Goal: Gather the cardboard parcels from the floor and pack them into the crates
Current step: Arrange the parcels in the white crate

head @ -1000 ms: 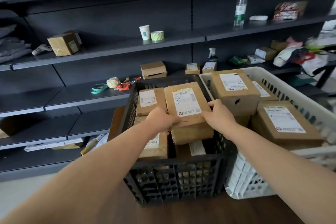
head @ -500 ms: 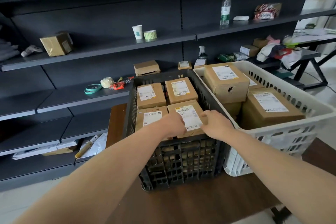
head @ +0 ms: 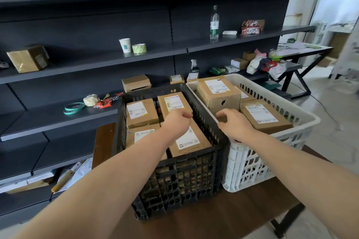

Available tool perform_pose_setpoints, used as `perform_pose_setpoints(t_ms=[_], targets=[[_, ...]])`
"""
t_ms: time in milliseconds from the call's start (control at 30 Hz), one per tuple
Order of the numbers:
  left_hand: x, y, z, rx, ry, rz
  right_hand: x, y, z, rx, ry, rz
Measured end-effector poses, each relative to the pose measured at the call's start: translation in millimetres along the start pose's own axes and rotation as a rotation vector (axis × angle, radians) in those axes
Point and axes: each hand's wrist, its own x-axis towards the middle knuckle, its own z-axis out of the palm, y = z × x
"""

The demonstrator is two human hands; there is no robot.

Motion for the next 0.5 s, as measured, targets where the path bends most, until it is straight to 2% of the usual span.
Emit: perform_pose_setpoints(t_ms=[167, 267, 500], targets=[[18.6, 27.5, 28.4, -0.034, -0.044, 0.034, 15.4, 26.2, -16.6, 0.028, 0.009, 0.011], [35.3, 40.7, 54.3, -0.049, -0.013, 0.036, 33.7, 50.2, -26.1, 0.042, 0.014, 0.023], [81.9, 76.0, 120.9, 0.002, 0.318, 0.063, 95.2, 122.3, -61.2, 0.081, -0.007, -0.013]])
